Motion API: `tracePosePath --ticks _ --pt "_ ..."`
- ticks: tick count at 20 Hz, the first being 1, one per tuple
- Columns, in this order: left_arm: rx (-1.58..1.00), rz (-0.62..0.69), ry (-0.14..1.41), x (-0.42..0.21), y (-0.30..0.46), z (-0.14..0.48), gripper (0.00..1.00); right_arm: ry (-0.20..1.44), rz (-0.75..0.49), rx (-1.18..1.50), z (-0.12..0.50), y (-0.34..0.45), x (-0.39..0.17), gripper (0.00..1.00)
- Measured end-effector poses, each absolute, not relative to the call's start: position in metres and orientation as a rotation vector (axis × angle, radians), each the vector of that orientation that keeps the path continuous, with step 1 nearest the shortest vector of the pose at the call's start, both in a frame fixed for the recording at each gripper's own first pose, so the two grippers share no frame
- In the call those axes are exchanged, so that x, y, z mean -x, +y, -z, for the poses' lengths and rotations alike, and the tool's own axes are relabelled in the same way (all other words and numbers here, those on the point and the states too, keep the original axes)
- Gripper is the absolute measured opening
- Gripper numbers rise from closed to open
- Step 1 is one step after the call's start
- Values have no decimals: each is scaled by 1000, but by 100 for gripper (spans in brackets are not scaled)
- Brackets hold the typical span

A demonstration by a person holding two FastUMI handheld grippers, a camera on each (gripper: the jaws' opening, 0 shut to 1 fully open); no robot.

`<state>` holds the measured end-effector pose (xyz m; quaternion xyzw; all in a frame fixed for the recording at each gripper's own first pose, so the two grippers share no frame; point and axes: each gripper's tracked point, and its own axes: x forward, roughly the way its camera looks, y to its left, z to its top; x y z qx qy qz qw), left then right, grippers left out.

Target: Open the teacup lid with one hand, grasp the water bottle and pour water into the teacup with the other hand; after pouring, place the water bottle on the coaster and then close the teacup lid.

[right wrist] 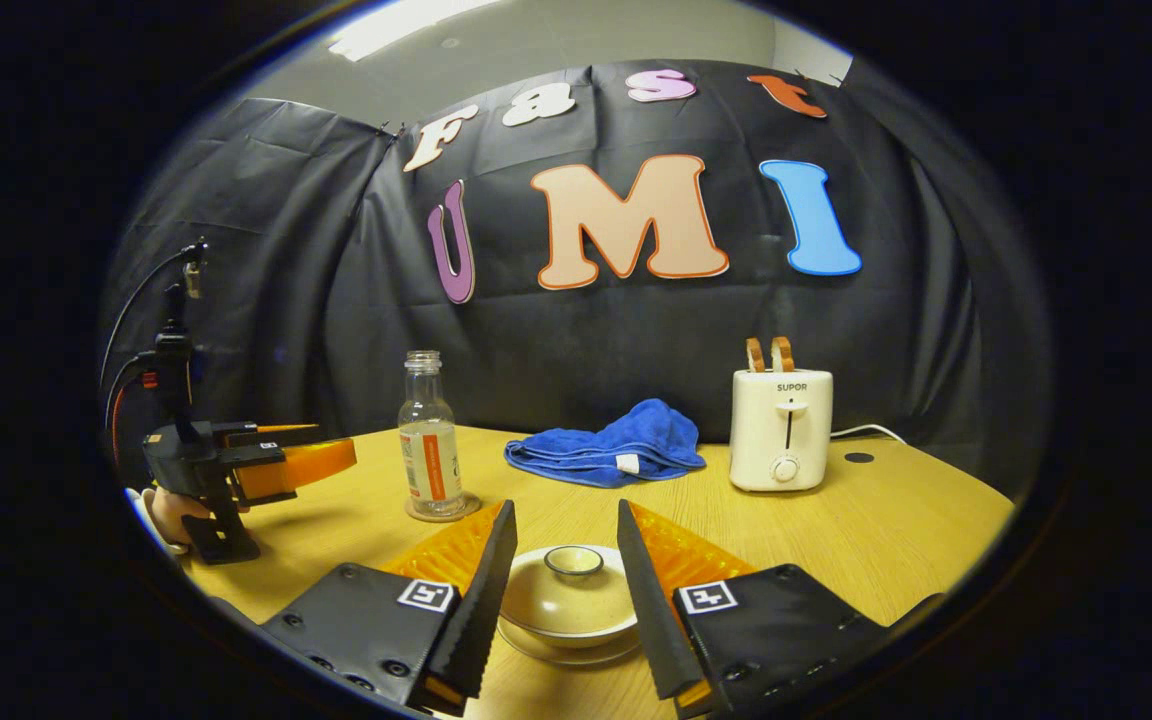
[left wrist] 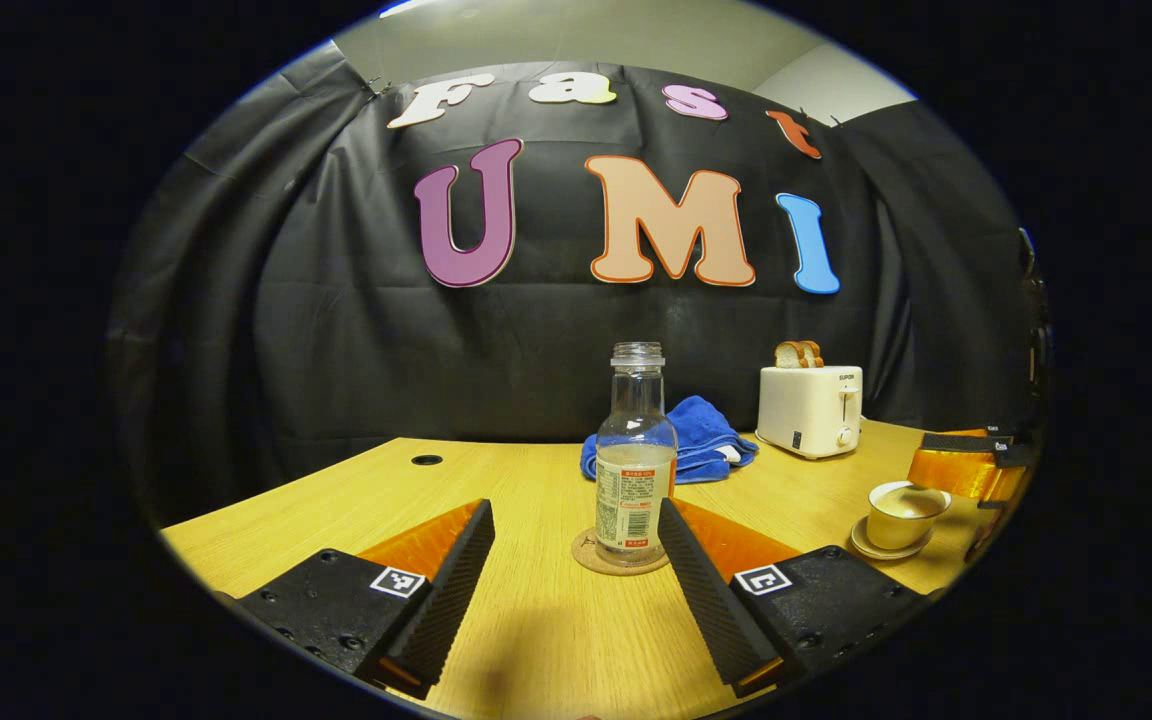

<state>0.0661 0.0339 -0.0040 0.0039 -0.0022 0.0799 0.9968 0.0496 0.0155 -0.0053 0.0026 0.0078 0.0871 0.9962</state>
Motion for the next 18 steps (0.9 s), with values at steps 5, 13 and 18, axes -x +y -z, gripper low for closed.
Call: tracePosePath --ticks 5,13,18 --pt "-7 -160 -5 -65 34 4 96 11 -128 -4 5 5 -50 71" --pt "-8 -160 -4 -65 34 3 96 -3 93 3 1 -67 -36 82" --pt "-9 -219 -2 -61 45 3 96 -15 343 11 -3 -136 -17 86"
